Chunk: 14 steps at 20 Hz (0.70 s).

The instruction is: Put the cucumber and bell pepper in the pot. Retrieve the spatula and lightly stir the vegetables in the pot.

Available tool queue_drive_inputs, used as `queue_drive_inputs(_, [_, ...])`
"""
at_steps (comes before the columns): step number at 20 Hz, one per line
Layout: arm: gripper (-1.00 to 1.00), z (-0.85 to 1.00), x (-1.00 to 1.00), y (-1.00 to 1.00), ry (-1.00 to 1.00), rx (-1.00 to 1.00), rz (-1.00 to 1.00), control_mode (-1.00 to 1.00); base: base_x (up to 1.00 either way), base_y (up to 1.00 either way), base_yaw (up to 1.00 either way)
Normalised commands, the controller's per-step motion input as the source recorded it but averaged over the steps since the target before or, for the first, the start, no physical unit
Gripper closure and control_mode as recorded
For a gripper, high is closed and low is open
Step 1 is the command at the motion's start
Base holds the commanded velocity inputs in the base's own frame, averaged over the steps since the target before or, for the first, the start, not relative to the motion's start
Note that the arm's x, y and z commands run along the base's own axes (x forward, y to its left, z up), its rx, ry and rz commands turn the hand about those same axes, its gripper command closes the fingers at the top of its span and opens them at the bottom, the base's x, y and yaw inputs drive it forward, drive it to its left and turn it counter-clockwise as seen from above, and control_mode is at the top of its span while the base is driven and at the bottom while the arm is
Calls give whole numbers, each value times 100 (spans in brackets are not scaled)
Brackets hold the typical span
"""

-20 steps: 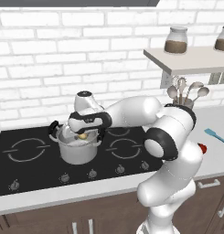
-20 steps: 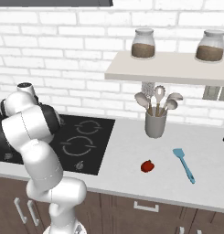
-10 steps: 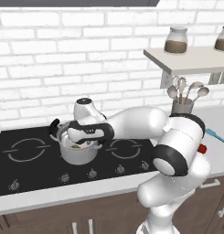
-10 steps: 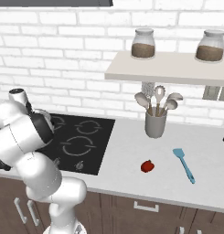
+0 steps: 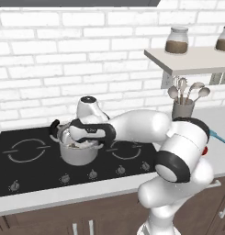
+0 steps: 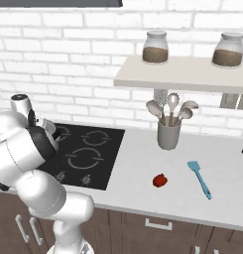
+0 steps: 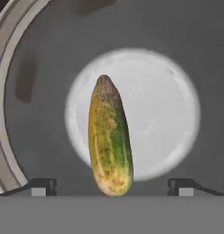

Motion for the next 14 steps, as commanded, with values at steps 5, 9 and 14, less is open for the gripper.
queue_drive_inputs(5, [-100,51,56,-1,-11,3,0,-100,0,0,0])
queue_drive_inputs(9, [-100,87,26,-4,-20,0,0,-100,0,0,0])
queue_drive_inputs(14, [-100,82,0,-66,1,-10,-8,-100,0,0,0])
